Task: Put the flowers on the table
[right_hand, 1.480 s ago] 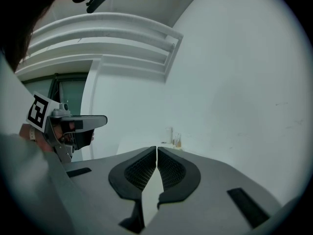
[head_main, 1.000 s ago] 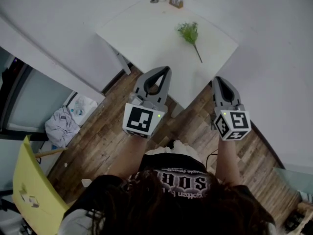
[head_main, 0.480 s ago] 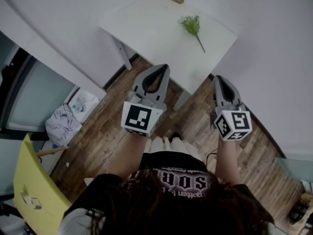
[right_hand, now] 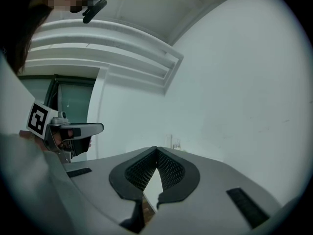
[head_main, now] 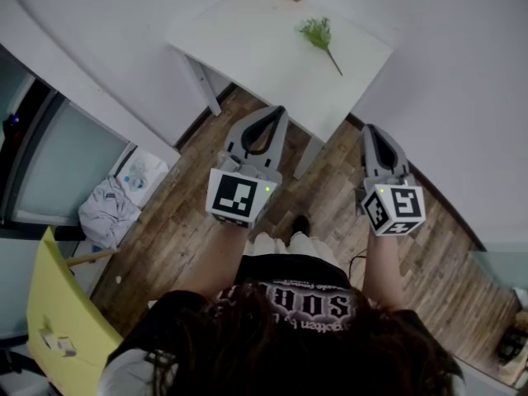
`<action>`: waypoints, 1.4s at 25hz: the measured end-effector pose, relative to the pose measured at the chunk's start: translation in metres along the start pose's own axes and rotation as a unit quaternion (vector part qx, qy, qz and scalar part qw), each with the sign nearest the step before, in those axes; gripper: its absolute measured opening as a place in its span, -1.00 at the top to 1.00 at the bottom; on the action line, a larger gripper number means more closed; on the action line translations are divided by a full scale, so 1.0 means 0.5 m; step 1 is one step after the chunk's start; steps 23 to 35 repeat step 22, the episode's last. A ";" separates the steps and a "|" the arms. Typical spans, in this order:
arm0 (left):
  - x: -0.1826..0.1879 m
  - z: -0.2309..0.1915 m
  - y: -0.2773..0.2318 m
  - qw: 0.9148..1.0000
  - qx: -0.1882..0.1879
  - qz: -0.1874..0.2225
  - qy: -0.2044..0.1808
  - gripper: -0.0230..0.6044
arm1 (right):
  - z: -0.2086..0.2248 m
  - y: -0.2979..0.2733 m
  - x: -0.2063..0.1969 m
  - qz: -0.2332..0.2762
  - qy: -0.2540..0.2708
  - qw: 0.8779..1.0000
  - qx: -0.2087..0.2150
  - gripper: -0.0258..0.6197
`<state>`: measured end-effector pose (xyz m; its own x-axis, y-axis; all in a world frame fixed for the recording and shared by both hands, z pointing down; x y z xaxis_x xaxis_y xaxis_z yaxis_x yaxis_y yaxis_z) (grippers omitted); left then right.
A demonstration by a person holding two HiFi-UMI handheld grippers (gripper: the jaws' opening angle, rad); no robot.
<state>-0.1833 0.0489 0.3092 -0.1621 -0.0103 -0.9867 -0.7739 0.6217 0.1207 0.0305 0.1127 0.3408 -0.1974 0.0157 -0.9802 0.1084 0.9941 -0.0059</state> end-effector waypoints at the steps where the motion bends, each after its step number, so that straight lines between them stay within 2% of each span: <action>1: 0.000 0.002 0.004 1.000 0.000 0.000 -0.001 0.93 | -0.003 0.004 0.001 0.001 0.002 1.000 -0.001 0.83; 6: -0.003 0.006 0.019 1.000 0.003 0.013 0.012 0.93 | -0.013 0.015 0.003 0.000 0.012 1.000 -0.002 0.83; 12: -0.004 0.014 0.024 1.000 -0.004 0.009 0.016 0.93 | -0.015 0.014 0.008 0.001 0.019 1.000 -0.001 0.83; 35: -0.003 0.006 0.003 1.000 -0.005 0.006 0.004 0.93 | -0.001 -0.009 0.001 0.000 0.022 1.000 0.002 0.83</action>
Point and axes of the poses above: the fingertips, and each gripper's own axes: y backward along the fingers, z to its right, x out of its top, the point moved 6 cm from there along y, backward along the fingers, and after that the axes turned 12 degrees about y, right-handed, at the moved point
